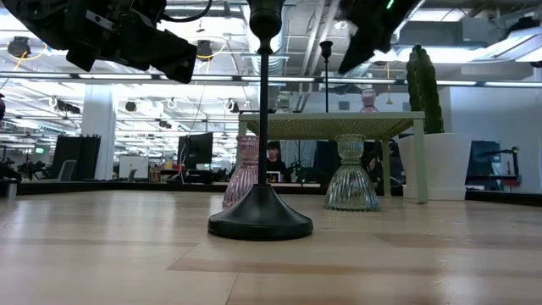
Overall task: Pick & Place candle stick holders
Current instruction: Put the top green glass candle holder on the shelf aligned with the other green glass candle holder
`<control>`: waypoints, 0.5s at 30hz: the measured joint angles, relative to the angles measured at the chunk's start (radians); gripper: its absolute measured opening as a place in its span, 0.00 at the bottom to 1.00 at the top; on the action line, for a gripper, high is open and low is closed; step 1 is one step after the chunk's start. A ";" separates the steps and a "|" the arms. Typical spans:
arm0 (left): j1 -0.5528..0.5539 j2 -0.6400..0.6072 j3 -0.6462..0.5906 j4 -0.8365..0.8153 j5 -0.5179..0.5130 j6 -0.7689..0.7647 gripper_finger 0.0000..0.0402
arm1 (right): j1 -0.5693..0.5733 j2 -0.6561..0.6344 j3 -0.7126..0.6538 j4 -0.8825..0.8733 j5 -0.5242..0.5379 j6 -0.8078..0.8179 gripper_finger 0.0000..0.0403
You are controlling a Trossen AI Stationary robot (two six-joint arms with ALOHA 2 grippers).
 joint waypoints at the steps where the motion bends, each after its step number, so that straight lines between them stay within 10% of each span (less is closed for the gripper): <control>1: 0.000 0.000 0.000 0.000 0.000 0.000 0.19 | 0.029 -0.025 0.000 -0.016 0.001 0.009 0.00; 15: 0.000 0.000 0.000 0.007 0.000 0.000 0.19 | 0.452 -0.344 -0.390 0.116 0.217 0.261 0.00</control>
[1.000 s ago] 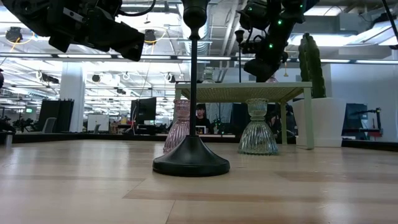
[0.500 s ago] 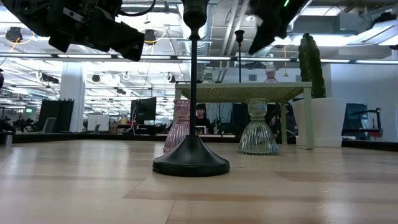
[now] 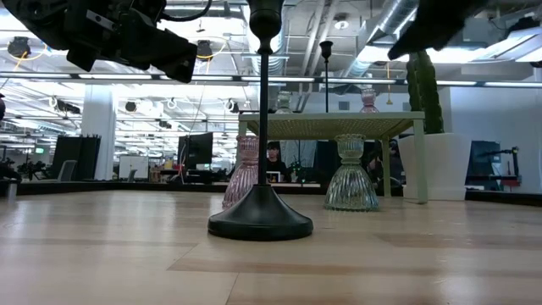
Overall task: Pick & Place candle stick holders
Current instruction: Put the top green glass candle holder on the shelf aligned with the other green glass candle holder
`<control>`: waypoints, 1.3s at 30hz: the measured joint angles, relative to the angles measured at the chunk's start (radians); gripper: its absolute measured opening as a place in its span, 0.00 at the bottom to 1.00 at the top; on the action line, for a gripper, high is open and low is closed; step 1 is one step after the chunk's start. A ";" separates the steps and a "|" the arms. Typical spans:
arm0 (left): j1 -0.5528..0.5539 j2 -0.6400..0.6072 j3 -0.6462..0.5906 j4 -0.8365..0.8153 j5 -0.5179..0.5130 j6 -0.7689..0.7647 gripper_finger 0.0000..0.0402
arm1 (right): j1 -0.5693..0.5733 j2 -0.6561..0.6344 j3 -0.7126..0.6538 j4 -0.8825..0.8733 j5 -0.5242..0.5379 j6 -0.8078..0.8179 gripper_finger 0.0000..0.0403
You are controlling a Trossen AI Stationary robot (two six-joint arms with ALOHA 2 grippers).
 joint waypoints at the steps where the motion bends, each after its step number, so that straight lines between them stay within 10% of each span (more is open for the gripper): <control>1: 0.000 0.000 0.000 0.000 0.000 0.000 0.19 | 0.027 -0.018 -0.042 0.052 0.001 0.002 0.00; 16: 0.000 0.000 0.000 0.001 0.000 0.003 0.19 | 0.243 -0.050 -0.414 0.642 0.006 0.019 0.00; 39: 0.000 0.000 0.000 0.008 0.000 0.003 0.19 | 0.246 0.359 -0.489 0.800 0.070 0.388 0.00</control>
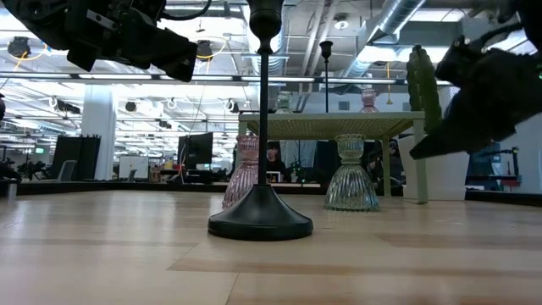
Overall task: Pick & Place candle stick holders
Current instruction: Put the top green glass candle holder on the shelf aligned with the other green glass candle holder
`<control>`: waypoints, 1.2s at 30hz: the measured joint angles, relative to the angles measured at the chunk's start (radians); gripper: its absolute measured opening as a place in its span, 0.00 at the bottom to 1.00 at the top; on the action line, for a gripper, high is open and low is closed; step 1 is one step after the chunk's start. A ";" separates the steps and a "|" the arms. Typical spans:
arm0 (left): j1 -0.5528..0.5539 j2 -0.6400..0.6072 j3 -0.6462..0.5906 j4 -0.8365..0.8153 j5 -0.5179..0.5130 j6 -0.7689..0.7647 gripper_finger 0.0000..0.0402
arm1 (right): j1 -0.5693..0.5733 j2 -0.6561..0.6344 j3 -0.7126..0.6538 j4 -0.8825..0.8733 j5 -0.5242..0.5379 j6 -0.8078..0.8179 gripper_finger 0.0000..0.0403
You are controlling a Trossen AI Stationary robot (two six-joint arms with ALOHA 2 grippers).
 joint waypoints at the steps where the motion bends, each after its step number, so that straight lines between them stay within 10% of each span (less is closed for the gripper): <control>1: 0.000 0.000 0.000 0.000 0.000 0.000 0.19 | 0.000 0.017 0.000 0.018 -0.003 0.000 0.00; 14: 0.000 0.000 0.000 0.000 0.000 0.000 0.19 | -0.078 0.216 0.001 0.285 0.001 0.024 0.04; 36: 0.000 0.000 0.000 0.003 0.000 0.000 0.19 | -0.157 0.284 0.125 0.286 -0.037 -0.133 0.81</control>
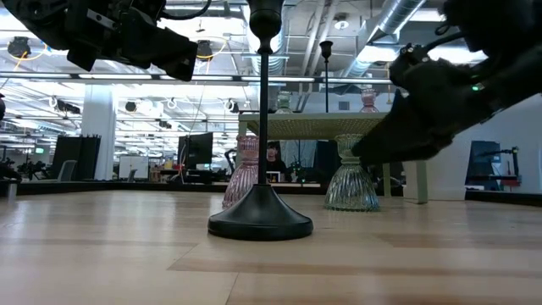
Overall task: Pick & Place candle stick holders
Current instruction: Put the top green glass candle holder on the shelf aligned with the other green glass candle holder
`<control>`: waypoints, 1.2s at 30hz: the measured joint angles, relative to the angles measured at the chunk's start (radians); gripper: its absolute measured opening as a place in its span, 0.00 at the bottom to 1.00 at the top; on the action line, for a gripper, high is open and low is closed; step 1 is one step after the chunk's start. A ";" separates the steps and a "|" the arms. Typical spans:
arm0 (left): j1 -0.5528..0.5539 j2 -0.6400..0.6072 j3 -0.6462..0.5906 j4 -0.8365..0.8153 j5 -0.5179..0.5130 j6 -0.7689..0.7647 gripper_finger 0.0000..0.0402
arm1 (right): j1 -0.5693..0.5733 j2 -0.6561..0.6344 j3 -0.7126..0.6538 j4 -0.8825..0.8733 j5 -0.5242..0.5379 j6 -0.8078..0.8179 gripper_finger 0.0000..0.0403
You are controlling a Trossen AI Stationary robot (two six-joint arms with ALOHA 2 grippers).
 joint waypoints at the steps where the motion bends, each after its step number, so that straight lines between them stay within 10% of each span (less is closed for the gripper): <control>1: 0.000 0.000 0.000 0.000 0.000 0.000 0.19 | -0.010 0.000 0.000 0.000 0.000 0.000 0.81; 36: 0.000 0.000 0.000 0.000 0.000 0.000 0.19 | -0.086 0.000 0.000 0.056 -0.094 -0.004 0.65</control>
